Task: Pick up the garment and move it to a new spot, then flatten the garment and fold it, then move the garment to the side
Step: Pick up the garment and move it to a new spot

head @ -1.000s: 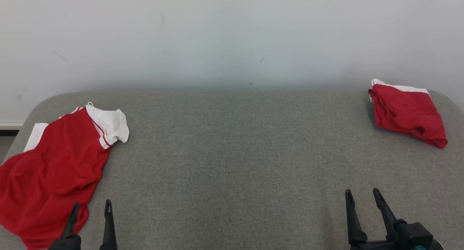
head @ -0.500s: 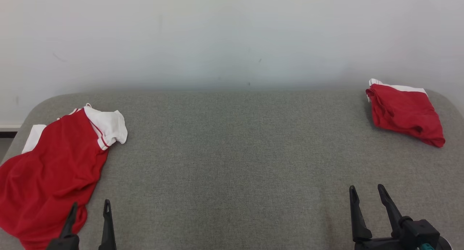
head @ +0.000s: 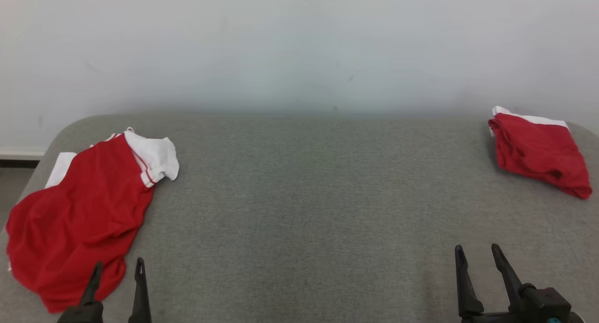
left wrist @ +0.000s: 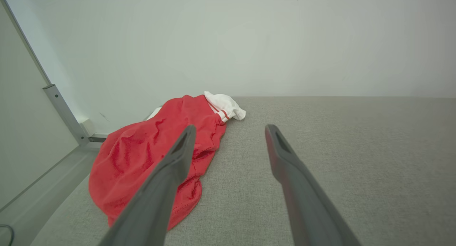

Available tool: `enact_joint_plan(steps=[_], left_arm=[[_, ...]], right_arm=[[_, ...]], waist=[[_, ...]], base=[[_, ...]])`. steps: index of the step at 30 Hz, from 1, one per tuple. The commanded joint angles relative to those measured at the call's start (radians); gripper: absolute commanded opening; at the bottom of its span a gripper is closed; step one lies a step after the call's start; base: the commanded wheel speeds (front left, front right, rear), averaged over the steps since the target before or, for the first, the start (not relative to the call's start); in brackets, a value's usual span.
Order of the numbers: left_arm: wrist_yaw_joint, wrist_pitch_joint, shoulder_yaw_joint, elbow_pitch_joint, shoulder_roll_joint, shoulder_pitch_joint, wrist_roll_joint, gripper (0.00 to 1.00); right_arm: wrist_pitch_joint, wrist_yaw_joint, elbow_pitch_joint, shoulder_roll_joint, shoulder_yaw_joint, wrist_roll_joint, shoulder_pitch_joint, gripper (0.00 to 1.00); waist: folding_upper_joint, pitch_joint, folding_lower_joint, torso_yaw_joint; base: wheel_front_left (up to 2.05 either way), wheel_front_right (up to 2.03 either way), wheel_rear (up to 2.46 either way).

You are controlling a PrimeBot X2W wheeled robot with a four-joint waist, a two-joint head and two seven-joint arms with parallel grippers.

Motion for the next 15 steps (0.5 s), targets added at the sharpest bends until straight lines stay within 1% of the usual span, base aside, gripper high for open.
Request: enact_joint_plan(steps=[1, 3, 4, 10, 14, 15], left_arm=[[0.005, 0.007, -0.001, -0.003, 0.003, 0.004, -0.002, 1.00], [0.005, 0.010, -0.003, -0.005, 0.003, 0.002, -0.004, 1.00], [0.005, 0.015, -0.004, -0.004, 0.005, 0.001, -0.007, 1.00], [0.014, 0.017, 0.009, -0.006, 0.007, 0.008, -0.024, 1.00], [0.023, 0.012, 0.018, -0.003, 0.006, 0.015, -0.035, 1.00], [0.023, 0.012, 0.018, -0.003, 0.006, 0.015, -0.035, 1.00]], right_arm=[[0.001, -0.002, 0.003, 0.003, -0.001, 0.009, 0.012, 1.00], [0.003, -0.002, 0.005, 0.003, -0.004, 0.012, 0.015, 1.00], [0.003, -0.002, 0.007, 0.003, -0.010, 0.016, 0.017, 1.00], [0.001, -0.002, 0.016, 0.003, -0.019, 0.019, 0.017, 1.00], [0.001, -0.002, 0.023, 0.003, -0.017, 0.013, 0.008, 1.00], [0.001, -0.002, 0.023, 0.003, -0.017, 0.013, 0.008, 1.00]], waist=[[0.0000, 0.006, 0.0000, 0.034], [0.0000, 0.010, 0.0000, 0.062], [0.0000, 0.014, 0.0000, 0.097], [0.0000, 0.028, 0.0000, 0.212], [0.0000, 0.032, 0.0000, 0.280], [0.0000, 0.032, 0.0000, 0.280]], base=[[0.00, 0.00, 0.00], [0.00, 0.00, 0.00], [0.00, 0.00, 0.00], [0.00, 0.00, 0.00], [0.00, 0.00, 0.00], [0.00, 0.00, 0.00]])
